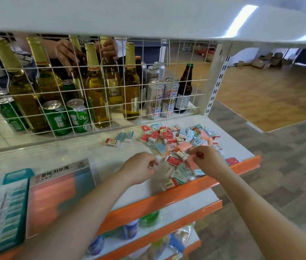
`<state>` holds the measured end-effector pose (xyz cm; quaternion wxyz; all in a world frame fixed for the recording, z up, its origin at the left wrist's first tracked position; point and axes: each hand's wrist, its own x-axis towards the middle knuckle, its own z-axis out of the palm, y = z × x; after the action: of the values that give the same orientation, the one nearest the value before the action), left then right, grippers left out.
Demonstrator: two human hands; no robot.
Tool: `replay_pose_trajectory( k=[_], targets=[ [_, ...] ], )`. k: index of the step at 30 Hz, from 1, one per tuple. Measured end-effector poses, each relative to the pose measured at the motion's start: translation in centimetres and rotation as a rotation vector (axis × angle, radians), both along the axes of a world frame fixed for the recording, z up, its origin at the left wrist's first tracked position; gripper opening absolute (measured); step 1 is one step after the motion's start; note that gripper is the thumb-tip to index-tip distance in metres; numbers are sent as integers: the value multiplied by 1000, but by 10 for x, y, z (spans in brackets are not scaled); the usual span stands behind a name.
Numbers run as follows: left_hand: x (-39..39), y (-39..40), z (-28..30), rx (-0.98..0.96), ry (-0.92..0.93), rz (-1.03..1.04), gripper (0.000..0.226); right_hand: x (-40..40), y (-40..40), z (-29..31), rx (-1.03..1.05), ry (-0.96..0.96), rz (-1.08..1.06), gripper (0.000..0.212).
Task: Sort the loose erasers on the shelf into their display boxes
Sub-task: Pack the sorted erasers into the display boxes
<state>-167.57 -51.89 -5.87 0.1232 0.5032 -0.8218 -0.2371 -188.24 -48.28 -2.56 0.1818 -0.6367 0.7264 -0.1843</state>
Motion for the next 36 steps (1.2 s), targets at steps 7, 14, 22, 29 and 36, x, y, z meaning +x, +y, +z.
replay_pose_trajectory(
  k=[7,14,22,29,36],
  targets=[
    [-54,-10,-1,6,-77,-170,35,-19,0,-5,-19,-57,-90,28],
    [-73,-21,0,44,-176,-241,38,-31,3,-8,-4,-68,-78,40],
    [-72,-28,9,5,38,-107,23,-39,0,-8,-20,-77,-109,37],
    [-102,-24,2,11,-20,-33,36,-49,0,-10,-16,-117,-174,32],
    [-123,-20,3,19,-75,32,17,-59,2,-12,-15,-179,-216,31]
  ],
)
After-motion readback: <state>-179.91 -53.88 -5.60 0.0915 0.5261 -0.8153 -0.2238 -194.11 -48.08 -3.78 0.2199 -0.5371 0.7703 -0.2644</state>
